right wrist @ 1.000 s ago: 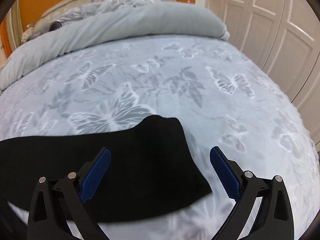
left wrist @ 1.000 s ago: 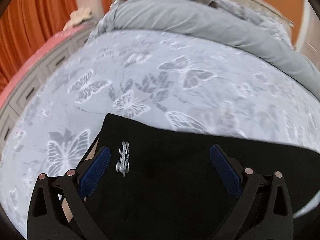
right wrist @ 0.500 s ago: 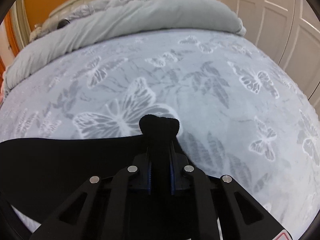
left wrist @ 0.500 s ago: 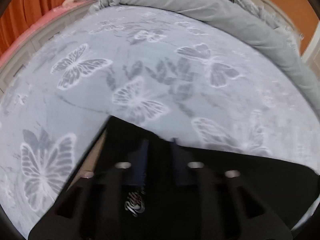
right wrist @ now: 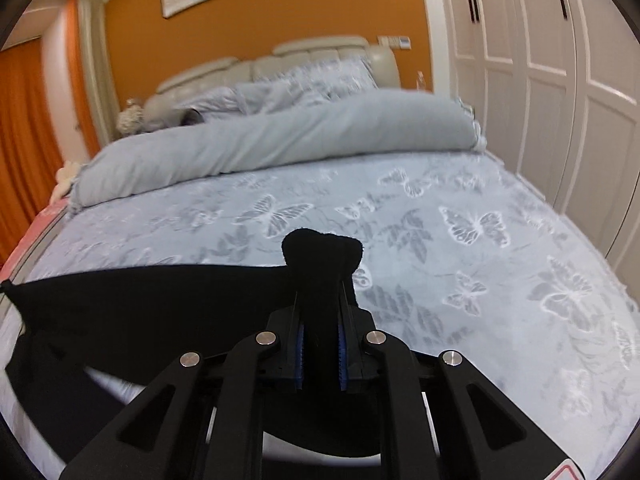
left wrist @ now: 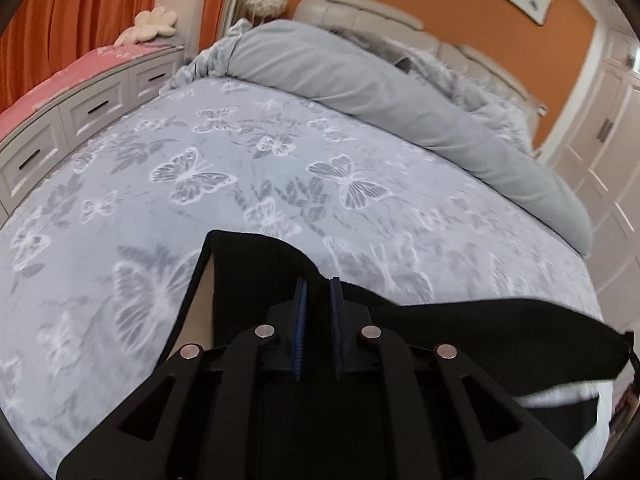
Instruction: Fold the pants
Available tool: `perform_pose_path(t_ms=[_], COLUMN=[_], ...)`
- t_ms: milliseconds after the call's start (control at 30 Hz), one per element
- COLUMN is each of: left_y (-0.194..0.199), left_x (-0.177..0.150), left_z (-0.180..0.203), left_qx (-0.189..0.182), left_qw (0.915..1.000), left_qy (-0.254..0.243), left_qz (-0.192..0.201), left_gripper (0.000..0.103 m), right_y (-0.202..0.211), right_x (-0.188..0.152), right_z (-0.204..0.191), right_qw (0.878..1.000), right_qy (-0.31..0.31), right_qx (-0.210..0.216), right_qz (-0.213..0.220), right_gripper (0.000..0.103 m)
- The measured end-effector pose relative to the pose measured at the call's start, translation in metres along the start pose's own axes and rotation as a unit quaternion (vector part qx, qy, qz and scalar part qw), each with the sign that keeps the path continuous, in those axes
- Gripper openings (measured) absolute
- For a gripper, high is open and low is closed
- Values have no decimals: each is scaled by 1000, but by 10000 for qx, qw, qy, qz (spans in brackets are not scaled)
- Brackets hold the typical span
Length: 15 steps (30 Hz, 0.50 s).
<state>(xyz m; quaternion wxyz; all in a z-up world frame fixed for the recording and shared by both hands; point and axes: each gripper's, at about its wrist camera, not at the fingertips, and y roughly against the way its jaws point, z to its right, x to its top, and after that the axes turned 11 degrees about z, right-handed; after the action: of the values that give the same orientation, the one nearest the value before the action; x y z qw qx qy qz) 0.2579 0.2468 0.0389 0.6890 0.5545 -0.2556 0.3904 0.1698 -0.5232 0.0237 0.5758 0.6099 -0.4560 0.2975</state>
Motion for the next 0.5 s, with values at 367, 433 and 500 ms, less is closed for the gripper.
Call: perform_pose_path(t_ms=[367,433,500], left_y=[85,80,83], left_x=[-129,-149,-160], left_z=[-55,-69,-82], left_qx=[314,313,414], left_qw=[9964,9942,9929], left_qy=[-92,182,536], left_qz=[-778,-1014,-982], left_gripper=[11,14,20], right_y=[81,83,94], right_x=[-104,-129,-138], right_z=[30,35,43], right_qw=[9970,9951,9938], right_qy=[13,19,-186], right_qx=[-44,-342,-597], right_qz=[-768,-928,-923], right_gripper=[14,22,45])
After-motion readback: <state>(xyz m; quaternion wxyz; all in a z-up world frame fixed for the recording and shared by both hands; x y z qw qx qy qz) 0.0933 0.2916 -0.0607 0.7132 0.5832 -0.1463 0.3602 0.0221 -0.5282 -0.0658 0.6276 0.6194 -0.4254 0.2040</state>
